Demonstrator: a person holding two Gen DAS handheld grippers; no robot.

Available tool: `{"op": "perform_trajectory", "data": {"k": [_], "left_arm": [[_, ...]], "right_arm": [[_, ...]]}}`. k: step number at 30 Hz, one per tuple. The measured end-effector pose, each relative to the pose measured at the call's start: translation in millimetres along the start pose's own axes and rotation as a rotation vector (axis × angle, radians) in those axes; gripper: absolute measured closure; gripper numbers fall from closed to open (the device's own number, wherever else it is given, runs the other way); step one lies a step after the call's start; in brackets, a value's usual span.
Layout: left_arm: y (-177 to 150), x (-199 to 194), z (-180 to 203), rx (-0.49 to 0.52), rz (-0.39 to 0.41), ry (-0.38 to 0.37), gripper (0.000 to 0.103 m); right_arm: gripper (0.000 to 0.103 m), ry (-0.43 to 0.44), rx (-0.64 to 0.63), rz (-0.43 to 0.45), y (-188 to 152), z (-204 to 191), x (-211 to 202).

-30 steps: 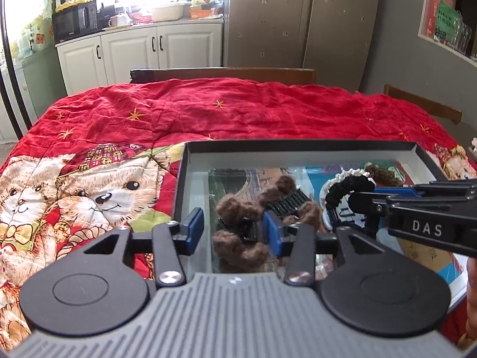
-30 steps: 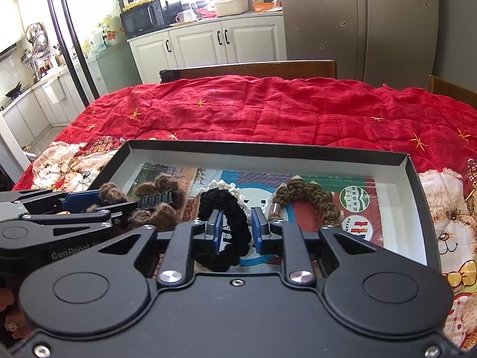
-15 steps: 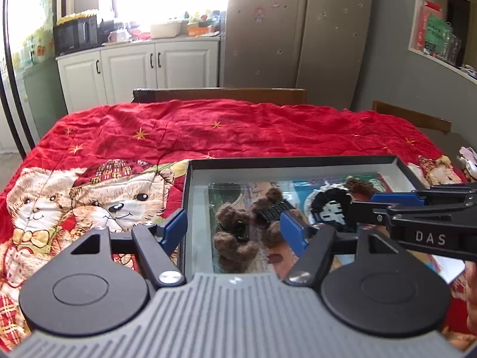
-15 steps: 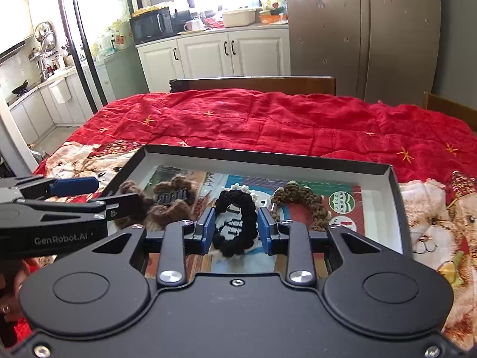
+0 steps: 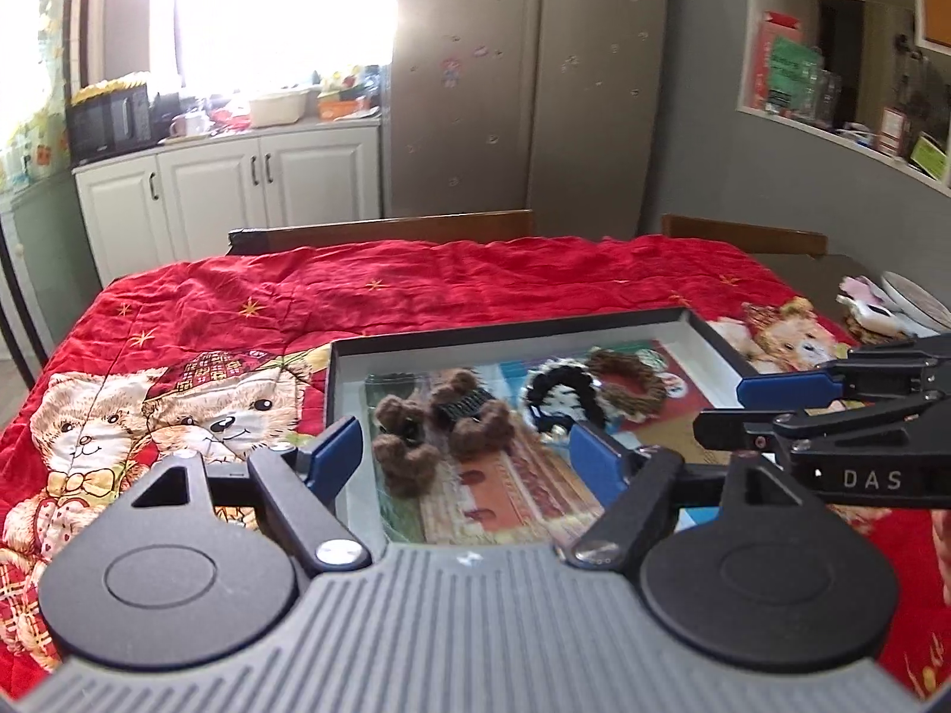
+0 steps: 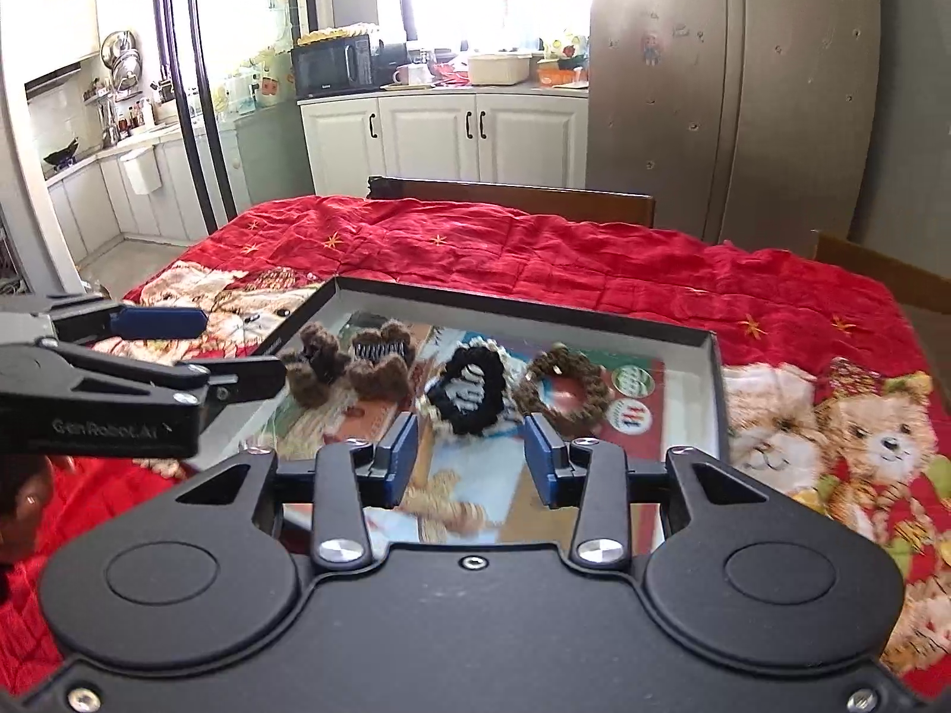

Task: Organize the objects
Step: 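Withdraw both open tools from the box toward the paper packets, then grasp a brown paper pyramid packet with the left tool while the right tool grasps the ChocoMagic packet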

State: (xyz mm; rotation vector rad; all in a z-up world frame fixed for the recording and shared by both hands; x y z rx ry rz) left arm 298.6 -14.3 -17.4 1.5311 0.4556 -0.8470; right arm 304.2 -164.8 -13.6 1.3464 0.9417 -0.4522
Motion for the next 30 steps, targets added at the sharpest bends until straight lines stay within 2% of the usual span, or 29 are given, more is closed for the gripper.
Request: {"op": "perform_trajectory", "data": {"k": [2, 8, 13, 19, 23, 30], "left_arm": [[-7, -9, 6, 0.022, 0.007, -0.010, 0.016], [-30, -29, 19, 0.080, 0.017, -0.035, 0.016], [-54, -35, 28, 0.099, -0.004, -0.071, 0.015], [-78, -41, 43, 0.145, -0.004, -0.083, 0.015], [-97, -37, 53, 0.170, -0.025, -0.111, 0.015], [-116, -26, 60, 0.167, -0.055, -0.153, 0.016]], "right_arm": [[0.060, -0.009, -0.005, -0.004, -12, 1, -10], [0.056, -0.008, 0.004, -0.017, -45, 8, -36], [0.052, 0.004, 0.029, -0.030, -73, 13, -48], [0.046, -0.034, 0.032, -0.014, -106, 13, -55], [0.045, -0.023, 0.028, 0.005, -119, 7, -56], [0.045, -0.095, -0.025, 0.026, -137, -6, -47]]}}
Point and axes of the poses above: each gripper's, at about its wrist camera, not at the fingertips, and x roughly the way its jaws point, z to its right, y to its top, the point moved 9 cm from there along x, roughly the way its jaws point, and after that the axes turned 14 degrees about -z, right-handed, at the moved point
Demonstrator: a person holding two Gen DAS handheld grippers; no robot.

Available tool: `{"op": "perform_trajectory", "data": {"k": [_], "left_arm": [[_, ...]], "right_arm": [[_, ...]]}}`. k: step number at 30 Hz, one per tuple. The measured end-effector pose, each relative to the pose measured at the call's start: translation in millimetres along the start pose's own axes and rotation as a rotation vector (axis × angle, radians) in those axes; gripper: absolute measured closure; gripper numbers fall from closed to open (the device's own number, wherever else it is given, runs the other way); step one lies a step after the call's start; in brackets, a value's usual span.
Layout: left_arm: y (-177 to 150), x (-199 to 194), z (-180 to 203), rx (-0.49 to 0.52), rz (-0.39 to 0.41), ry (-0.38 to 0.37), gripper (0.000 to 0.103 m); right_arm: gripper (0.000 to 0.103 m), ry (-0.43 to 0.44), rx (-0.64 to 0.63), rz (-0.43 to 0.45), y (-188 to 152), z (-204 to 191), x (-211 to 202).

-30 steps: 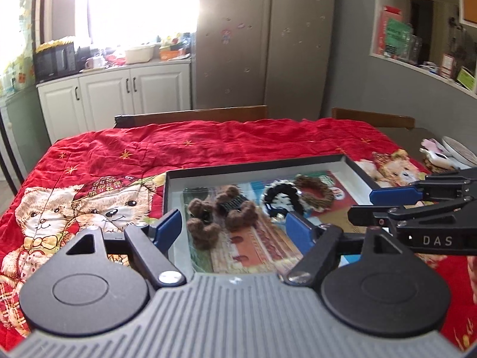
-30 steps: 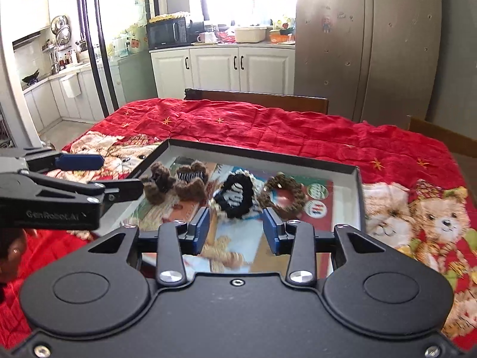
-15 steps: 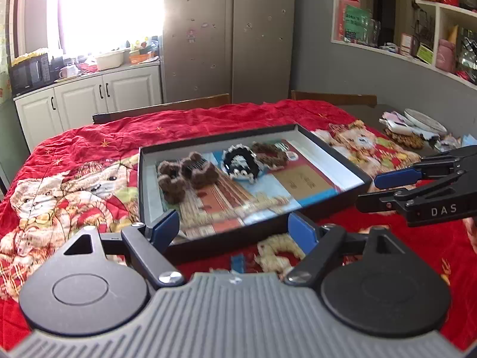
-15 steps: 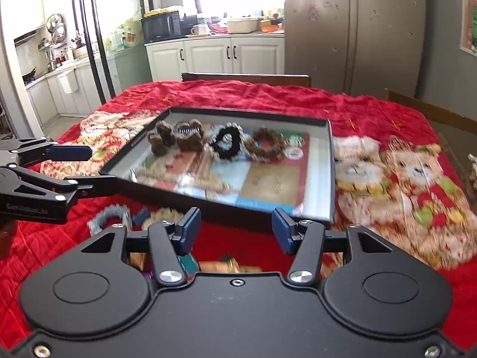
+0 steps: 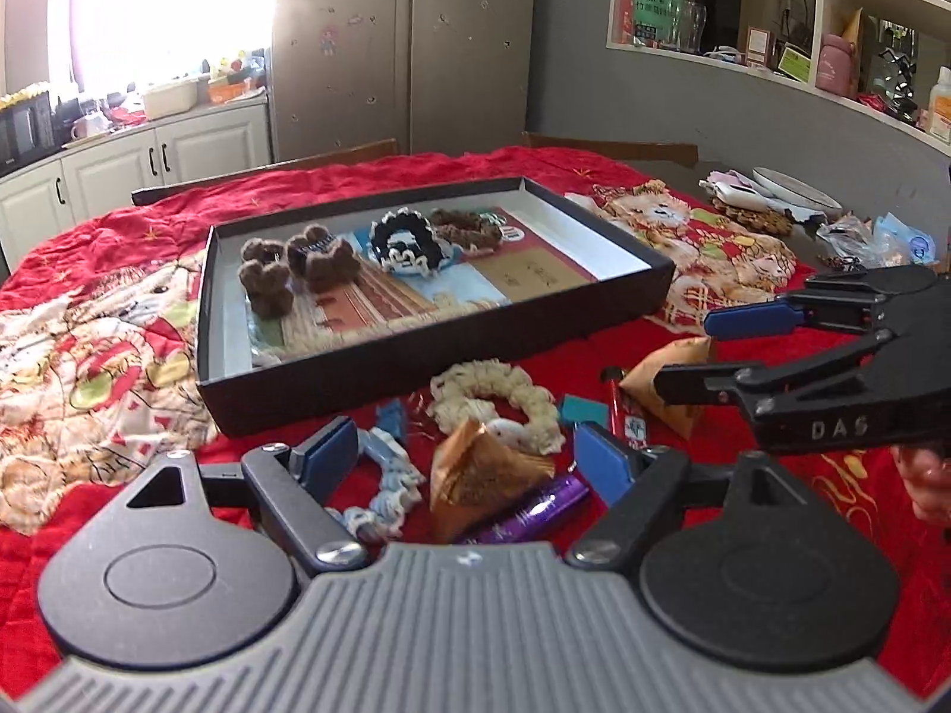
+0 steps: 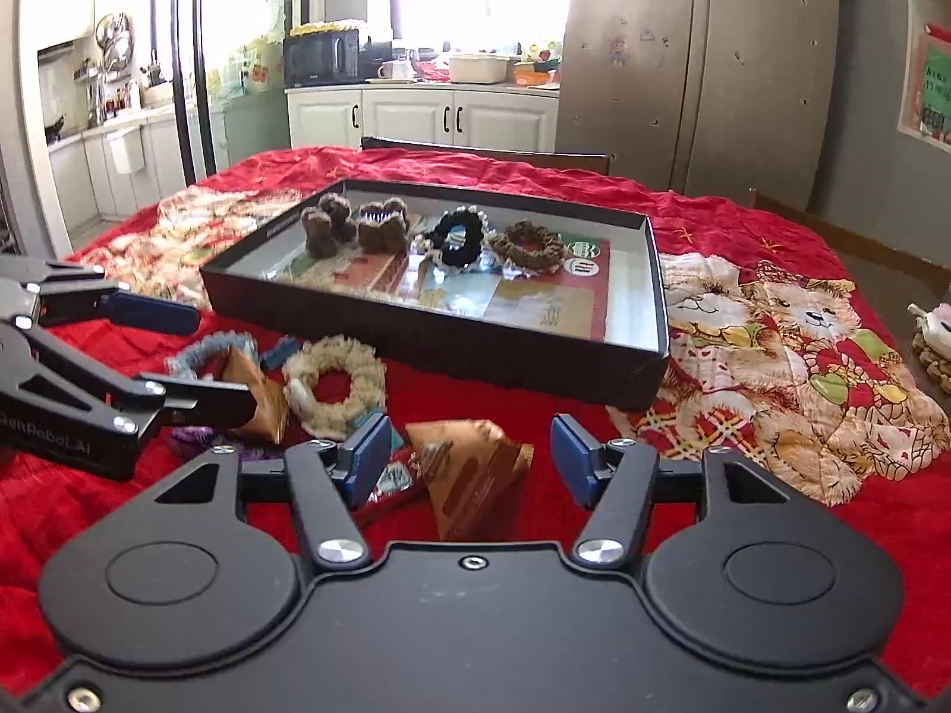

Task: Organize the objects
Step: 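Grasp a brown paper pyramid packet with the left tool while the right tool grasps the ChocoMagic packet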

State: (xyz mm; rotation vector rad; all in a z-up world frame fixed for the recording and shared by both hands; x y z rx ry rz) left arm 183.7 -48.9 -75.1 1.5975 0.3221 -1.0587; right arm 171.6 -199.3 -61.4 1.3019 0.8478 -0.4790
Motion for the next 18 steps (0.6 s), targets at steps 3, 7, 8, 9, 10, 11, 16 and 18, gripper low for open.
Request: {"op": "perform_trajectory", "data": {"k": [3, 7, 8, 9, 10, 11, 16, 18], "left_arm": [[-1, 3, 3, 0.010, 0.006, -0.010, 0.016], [-3, 5, 7, 0.033, 0.007, -0.011, 0.020], [-3, 6, 7, 0.037, 0.006, -0.011, 0.023], [-3, 7, 8, 0.040, 0.001, -0.013, 0.025], [-4, 9, 8, 0.039, -0.005, -0.016, 0.026], [-5, 11, 7, 0.037, -0.010, -0.021, 0.029], [-9, 21, 6, 0.025, -0.042, -0.042, 0.038], [-9, 24, 5, 0.019, -0.051, -0.052, 0.042]], "right_arm": [[0.046, -0.021, -0.014, 0.009, -4, -4, 3], [0.047, -0.007, -0.002, 0.006, -7, -5, 8], [0.048, -0.004, 0.001, 0.004, -7, -3, 9], [0.049, -0.002, 0.005, 0.002, -7, -3, 10], [0.049, 0.000, 0.007, 0.001, -7, -2, 11], [0.050, 0.002, 0.011, 0.000, -8, -1, 12], [0.054, 0.010, 0.014, -0.013, -11, 0, 18], [0.054, 0.013, 0.013, -0.018, -12, 0, 20]]}}
Point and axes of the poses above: each gripper's, at about its wrist camera, not at the fingertips, and x roughly the way its jaws point, z to its right, y to its top, the point moved 9 cm from there along x, roughly the way its jaws point, and after that the axes turned 14 degrees about -z, right-handed, at the moved point
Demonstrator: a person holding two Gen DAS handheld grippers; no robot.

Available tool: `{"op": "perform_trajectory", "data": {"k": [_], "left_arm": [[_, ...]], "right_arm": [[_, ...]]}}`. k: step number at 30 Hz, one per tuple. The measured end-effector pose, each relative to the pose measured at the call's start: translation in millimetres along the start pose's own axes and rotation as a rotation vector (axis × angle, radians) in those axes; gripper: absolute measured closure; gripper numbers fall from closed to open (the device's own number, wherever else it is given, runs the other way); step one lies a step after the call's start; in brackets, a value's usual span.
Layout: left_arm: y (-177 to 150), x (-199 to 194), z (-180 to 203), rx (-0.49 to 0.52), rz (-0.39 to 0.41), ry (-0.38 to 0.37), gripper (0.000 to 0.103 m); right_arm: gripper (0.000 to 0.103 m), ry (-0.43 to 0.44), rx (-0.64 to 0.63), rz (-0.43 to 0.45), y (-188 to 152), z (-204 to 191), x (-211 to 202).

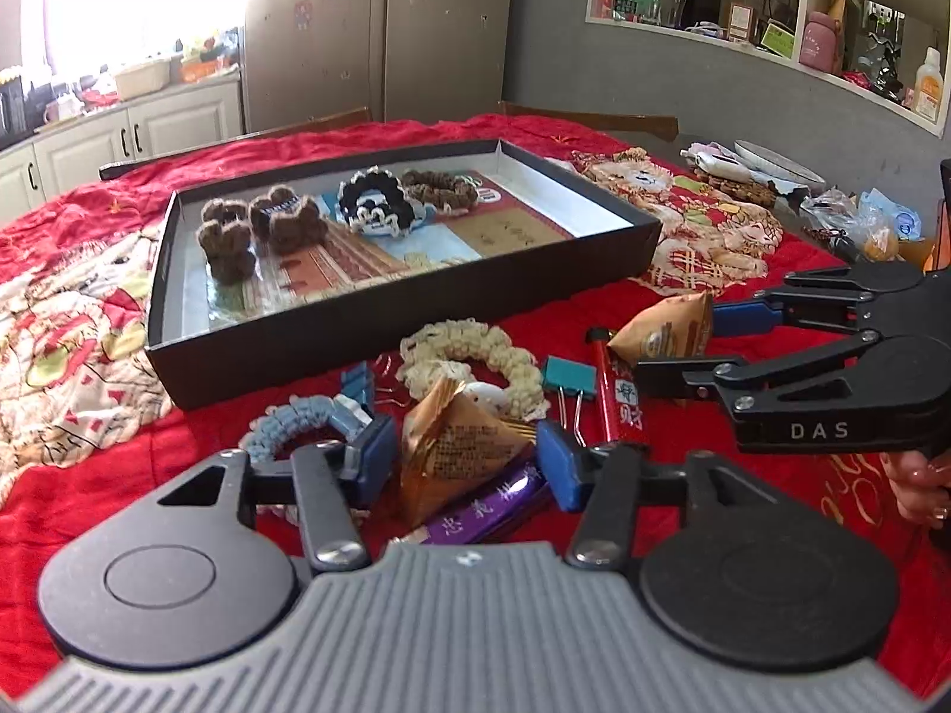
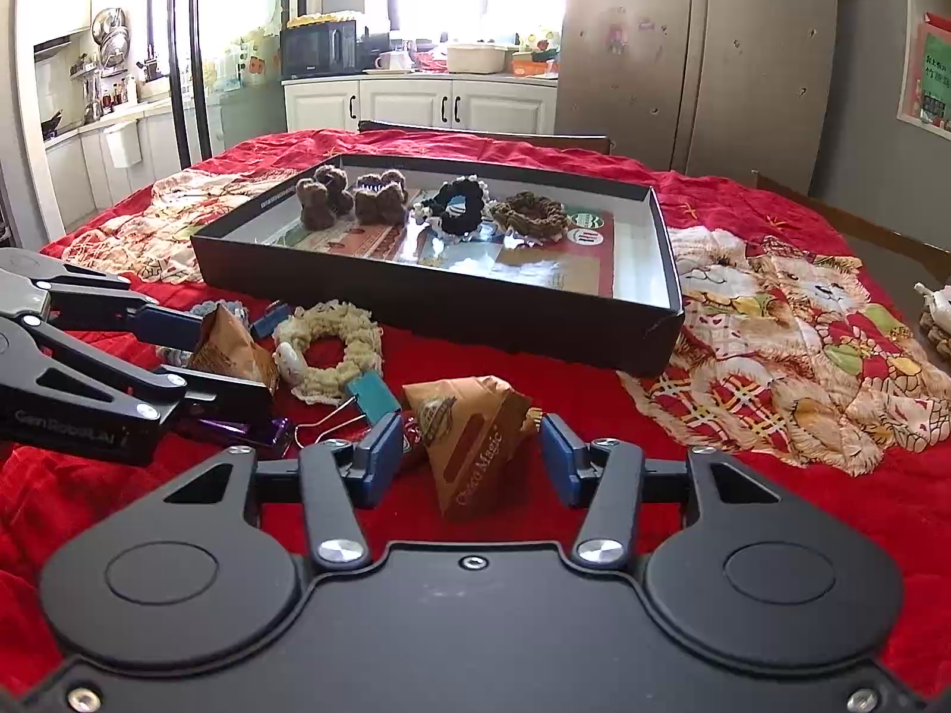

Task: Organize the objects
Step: 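Grasp a brown paper pyramid packet with the left tool while the right tool grasps the ChocoMagic packet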

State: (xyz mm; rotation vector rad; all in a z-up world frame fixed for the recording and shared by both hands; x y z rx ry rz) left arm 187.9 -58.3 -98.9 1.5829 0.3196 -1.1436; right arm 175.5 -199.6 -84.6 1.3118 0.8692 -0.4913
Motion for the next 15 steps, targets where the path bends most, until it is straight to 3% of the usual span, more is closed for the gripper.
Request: {"op": "perform_trajectory", "data": {"k": [15], "left_arm": [[0.8, 4.4, -4.2, -0.037, -0.006, -0.036, 0.059]], "right_arm": [[0.068, 0.008, 0.007, -0.004, -0.2, 2.2, 4.7]]}}
Point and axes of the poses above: each gripper's, at about its wrist camera, not at the fingertips, and x roughly the way its jaws point, z to its right, y to its top, the point moved 9 cm from there along x, roughly the way its jaws point, and after that the axes turned 14 degrees about -z, right-handed, at the moved point
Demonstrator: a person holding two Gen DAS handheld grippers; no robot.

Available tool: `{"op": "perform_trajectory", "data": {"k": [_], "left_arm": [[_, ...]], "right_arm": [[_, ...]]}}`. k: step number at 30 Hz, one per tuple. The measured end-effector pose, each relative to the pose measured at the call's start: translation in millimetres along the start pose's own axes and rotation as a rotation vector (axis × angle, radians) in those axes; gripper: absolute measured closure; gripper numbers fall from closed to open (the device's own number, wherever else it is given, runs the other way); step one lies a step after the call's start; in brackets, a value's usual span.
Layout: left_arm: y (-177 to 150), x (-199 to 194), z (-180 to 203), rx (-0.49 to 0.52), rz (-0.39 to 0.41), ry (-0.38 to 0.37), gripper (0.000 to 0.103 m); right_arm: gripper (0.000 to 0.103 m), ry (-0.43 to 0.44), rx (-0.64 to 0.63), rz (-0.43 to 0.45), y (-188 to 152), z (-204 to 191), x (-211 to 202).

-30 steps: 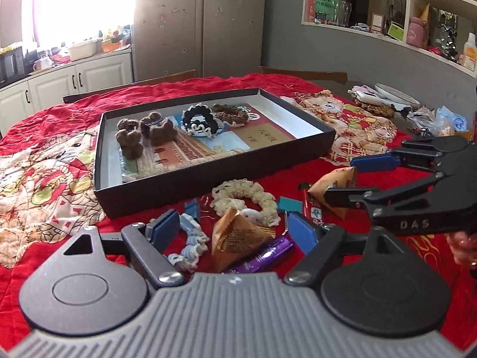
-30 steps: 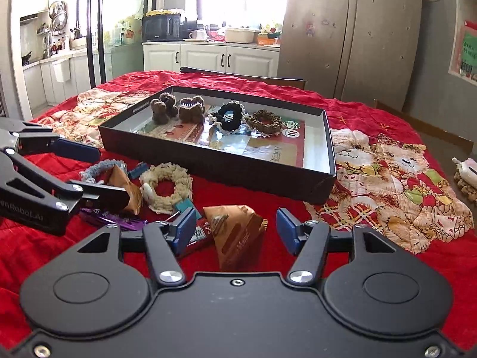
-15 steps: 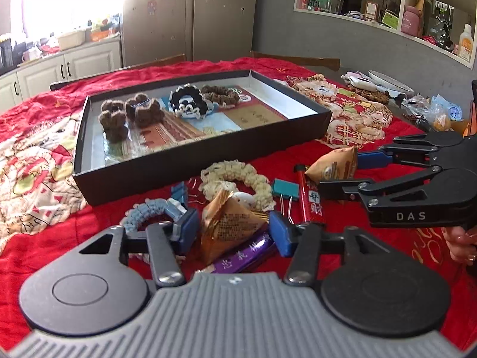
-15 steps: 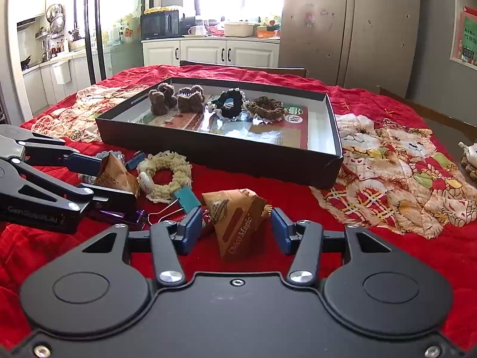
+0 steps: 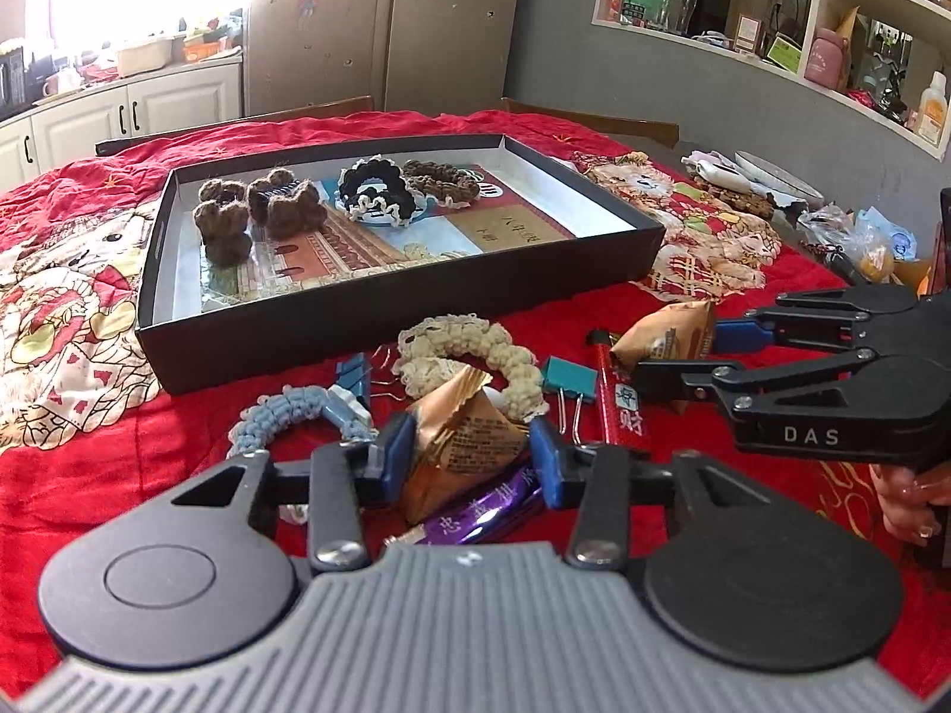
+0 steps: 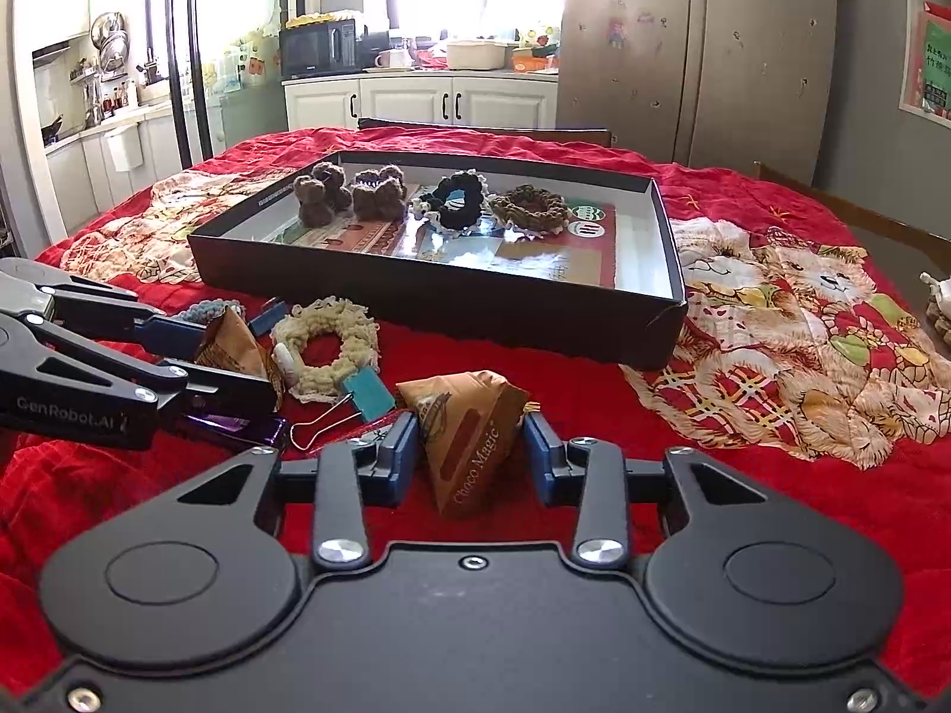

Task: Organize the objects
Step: 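Grasp a brown paper pyramid packet with the left tool while the right tool grasps the ChocoMagic packet, then carry both paper packets over the black tray box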

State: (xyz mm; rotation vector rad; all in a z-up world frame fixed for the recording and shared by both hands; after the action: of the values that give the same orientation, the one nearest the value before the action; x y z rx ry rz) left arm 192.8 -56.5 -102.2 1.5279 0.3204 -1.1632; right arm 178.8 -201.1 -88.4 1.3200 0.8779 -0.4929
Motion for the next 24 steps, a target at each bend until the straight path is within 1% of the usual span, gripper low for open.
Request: {"op": "perform_trajectory", "data": {"k": [3, 13, 20, 24], "left_arm": [[0, -1, 0, -0.005, 0.000, -0.001, 0.062], [0, -8, -3, -0.021, -0.001, -0.019, 0.064], [5, -23, -3, -0.030, 0.026, -0.034, 0.064], [14, -33, -3, -0.028, 0.046, -0.036, 0.064]], "right_arm": [[0.069, -0.002, -0.007, 0.003, 0, -1, 0], [0.071, -0.004, -0.005, 0.020, 1, -3, -4], [0.071, 0.002, -0.013, 0.048, 7, -4, -19], [0.071, 0.015, -0.019, 0.055, 13, -3, -28]]}}
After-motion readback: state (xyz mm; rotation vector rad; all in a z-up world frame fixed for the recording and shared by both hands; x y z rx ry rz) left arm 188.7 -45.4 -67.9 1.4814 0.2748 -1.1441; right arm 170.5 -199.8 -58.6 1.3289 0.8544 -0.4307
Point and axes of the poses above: each gripper's, at about its wrist camera, not at the fingertips, and x roughly the way its jaws point, z to its right, y to its top, the point moved 9 cm from there along x, roughly the way its jaws point, and after that the axes turned 14 degrees about -z, right-handed, at the moved point
